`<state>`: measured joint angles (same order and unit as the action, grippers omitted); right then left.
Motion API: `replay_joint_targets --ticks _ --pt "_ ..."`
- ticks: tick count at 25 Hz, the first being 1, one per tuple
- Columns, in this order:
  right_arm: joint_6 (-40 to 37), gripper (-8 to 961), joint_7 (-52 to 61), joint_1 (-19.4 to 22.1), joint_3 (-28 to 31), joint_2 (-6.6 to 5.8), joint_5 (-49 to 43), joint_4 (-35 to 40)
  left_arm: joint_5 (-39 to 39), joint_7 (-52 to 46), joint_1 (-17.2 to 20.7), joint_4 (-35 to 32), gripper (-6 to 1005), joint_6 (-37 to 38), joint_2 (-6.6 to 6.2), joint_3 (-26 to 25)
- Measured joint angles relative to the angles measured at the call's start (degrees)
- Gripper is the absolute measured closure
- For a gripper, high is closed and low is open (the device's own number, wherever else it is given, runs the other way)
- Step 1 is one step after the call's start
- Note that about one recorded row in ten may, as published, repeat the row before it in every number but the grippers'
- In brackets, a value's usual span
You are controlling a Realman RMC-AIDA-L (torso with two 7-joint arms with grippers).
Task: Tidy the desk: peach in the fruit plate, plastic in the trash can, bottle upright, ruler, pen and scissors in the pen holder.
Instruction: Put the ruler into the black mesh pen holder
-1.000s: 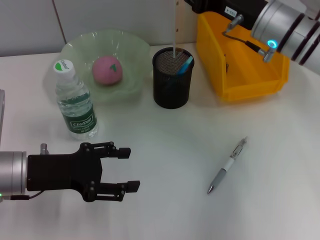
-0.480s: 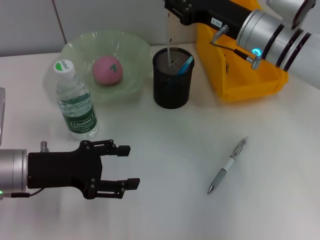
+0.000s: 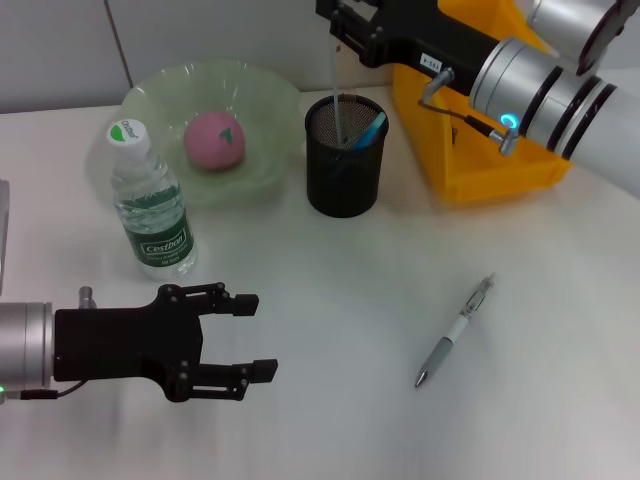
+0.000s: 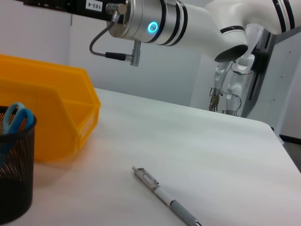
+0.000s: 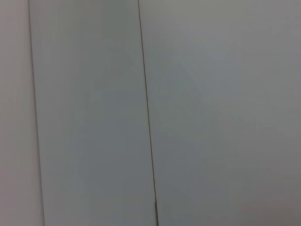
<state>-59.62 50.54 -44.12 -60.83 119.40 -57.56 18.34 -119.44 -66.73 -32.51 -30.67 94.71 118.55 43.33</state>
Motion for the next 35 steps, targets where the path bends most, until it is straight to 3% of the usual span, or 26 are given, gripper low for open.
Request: replay_joint_targets --ticks 29,35 --pt "-1.49 488 -1.12 1.59 -0.34 0.12 -0.18 -0.27 -0.06 0.55 1.06 0.00 195 0.03 -0.08 -0.01" --pt "-1.23 393 -0.76 1.72 0.07 0.09 -0.06 -0.08 -0.03 0.55 1.05 0.00 196 0.03 -0.08 0.00"
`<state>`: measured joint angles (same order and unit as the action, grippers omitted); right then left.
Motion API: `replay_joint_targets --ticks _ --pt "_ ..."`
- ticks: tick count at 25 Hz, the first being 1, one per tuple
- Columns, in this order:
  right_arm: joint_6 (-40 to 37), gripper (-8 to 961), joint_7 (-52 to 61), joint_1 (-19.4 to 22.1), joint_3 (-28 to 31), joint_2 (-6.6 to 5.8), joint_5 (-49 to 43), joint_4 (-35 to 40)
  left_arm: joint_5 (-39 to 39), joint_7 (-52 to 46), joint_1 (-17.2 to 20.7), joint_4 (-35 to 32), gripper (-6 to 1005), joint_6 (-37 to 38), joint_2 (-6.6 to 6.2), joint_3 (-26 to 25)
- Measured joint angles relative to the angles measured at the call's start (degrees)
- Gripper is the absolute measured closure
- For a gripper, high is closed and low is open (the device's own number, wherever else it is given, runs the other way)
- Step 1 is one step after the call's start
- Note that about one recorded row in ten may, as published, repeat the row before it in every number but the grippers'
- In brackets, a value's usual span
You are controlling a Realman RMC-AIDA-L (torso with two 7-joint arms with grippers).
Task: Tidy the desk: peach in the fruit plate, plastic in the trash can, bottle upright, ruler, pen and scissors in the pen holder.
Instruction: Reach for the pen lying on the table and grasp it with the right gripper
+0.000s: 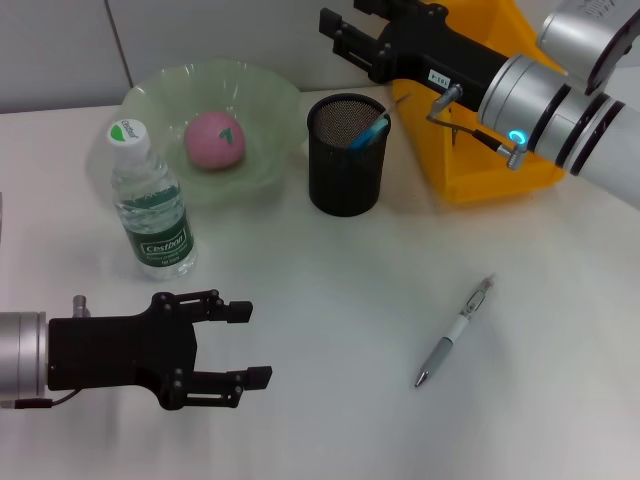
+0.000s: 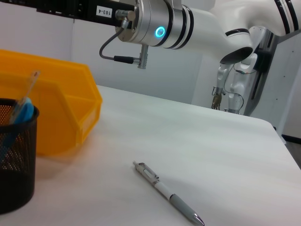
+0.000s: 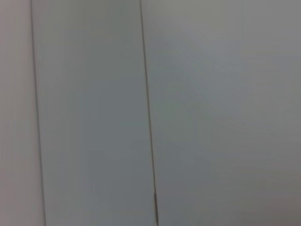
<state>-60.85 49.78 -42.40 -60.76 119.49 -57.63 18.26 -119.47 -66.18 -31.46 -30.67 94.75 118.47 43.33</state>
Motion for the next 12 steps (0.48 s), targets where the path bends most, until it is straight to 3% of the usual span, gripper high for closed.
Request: replay_joint_targets --ticks 5,12 --pt "-0.38 361 0.59 0.74 0.35 -0.02 0.42 0.63 0.03 0.00 0.02 0.00 196 0.00 0.00 -0.08" --pt "-6.17 187 3.25 4.85 0.37 -0.10 5.55 2.50 0.04 0.00 0.14 0.06 196 0.14 0.00 -0.27"
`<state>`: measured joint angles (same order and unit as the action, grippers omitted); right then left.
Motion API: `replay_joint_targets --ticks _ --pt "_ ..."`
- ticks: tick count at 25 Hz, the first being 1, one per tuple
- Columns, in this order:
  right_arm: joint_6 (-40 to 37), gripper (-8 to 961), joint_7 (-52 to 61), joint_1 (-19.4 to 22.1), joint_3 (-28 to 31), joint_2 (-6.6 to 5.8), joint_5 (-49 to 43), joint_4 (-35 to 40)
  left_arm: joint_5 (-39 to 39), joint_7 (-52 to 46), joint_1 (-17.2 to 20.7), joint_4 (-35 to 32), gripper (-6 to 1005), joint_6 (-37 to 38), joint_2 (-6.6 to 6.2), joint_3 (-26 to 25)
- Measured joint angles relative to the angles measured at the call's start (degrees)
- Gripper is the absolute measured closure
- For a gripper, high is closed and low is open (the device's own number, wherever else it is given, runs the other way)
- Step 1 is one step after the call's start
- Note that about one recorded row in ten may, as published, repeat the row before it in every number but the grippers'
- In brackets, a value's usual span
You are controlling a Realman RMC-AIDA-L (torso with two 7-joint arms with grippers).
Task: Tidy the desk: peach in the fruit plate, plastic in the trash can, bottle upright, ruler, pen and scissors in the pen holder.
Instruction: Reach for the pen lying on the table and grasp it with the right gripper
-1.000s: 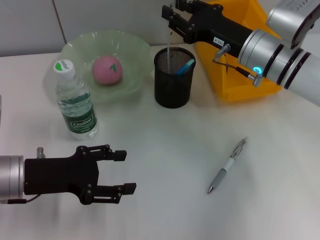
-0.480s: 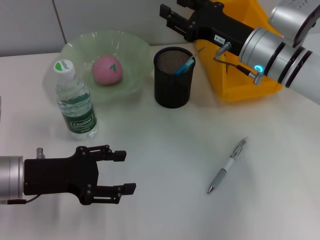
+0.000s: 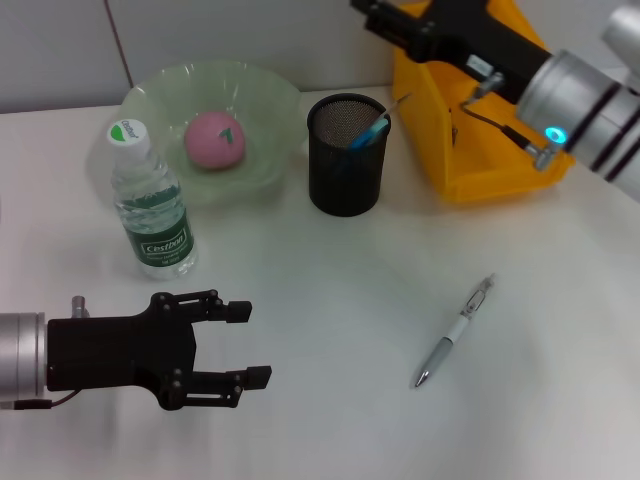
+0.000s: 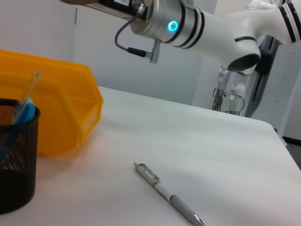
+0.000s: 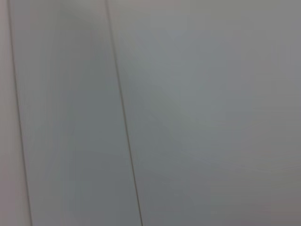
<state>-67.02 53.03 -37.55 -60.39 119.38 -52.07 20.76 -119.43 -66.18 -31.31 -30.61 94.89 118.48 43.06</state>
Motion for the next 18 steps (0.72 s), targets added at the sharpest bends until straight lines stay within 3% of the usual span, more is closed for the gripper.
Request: replay_joint_targets --ticks 9,12,18 --pt "-11.18 188 9.37 7.27 -0.62 -0.56 -0.24 4.56 0.00 0.00 0.03 0.03 196 0.19 0.08 -0.10" --pt "-16.23 188 15.74 10.76 -0.15 -1.32 -5.45 8.46 0.05 0.00 0.01 0.03 196 0.14 0.09 -0.18" --pt "-20.72 189 23.84 13.59 0.04 -2.66 -15.33 15.27 0.18 -0.10 -0.37 0.03 196 0.15 0.20 -0.17"
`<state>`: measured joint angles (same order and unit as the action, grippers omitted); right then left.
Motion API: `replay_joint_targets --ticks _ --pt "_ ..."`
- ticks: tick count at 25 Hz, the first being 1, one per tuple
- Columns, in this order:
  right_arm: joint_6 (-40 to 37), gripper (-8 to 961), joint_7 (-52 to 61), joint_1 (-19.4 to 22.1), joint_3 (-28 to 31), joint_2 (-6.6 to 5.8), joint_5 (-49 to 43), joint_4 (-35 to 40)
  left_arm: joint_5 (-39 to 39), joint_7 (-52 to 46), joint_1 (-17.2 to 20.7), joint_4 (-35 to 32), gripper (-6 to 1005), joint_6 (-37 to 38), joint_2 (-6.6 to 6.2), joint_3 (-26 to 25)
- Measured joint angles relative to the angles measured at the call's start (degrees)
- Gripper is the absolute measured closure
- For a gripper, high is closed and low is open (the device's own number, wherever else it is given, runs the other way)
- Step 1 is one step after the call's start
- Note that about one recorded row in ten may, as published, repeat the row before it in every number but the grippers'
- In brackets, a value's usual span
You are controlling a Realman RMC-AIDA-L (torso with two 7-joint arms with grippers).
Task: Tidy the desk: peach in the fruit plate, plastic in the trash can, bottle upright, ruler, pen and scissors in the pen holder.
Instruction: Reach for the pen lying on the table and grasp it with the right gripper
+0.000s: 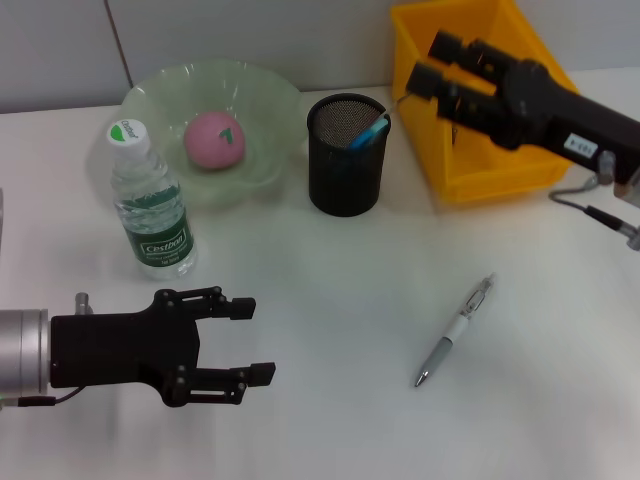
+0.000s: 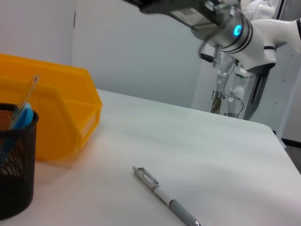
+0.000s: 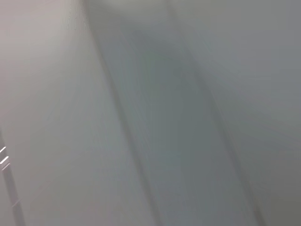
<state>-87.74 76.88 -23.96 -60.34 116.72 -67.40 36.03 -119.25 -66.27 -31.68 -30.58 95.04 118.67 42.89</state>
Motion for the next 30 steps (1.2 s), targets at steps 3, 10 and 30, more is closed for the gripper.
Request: replay_joint_targets --ticks 3,10,30 --pt "-1.55 189 5.64 0.17 0.54 -0.86 -6.86 4.18 0.58 -0.39 -0.18 0.00 196 0.02 0.06 0.28" --pt "-3.83 190 19.11 -4.70 4.11 -3.09 -28.64 13.50 1.55 -0.17 -0.17 -0.01 197 0.19 0.02 0.35" --pt "-22.91 192 18.21 -25.75 0.94 -5.78 -69.76 22.28 1.98 -2.91 2.13 -0.71 197 -3.98 -0.26 -0.47"
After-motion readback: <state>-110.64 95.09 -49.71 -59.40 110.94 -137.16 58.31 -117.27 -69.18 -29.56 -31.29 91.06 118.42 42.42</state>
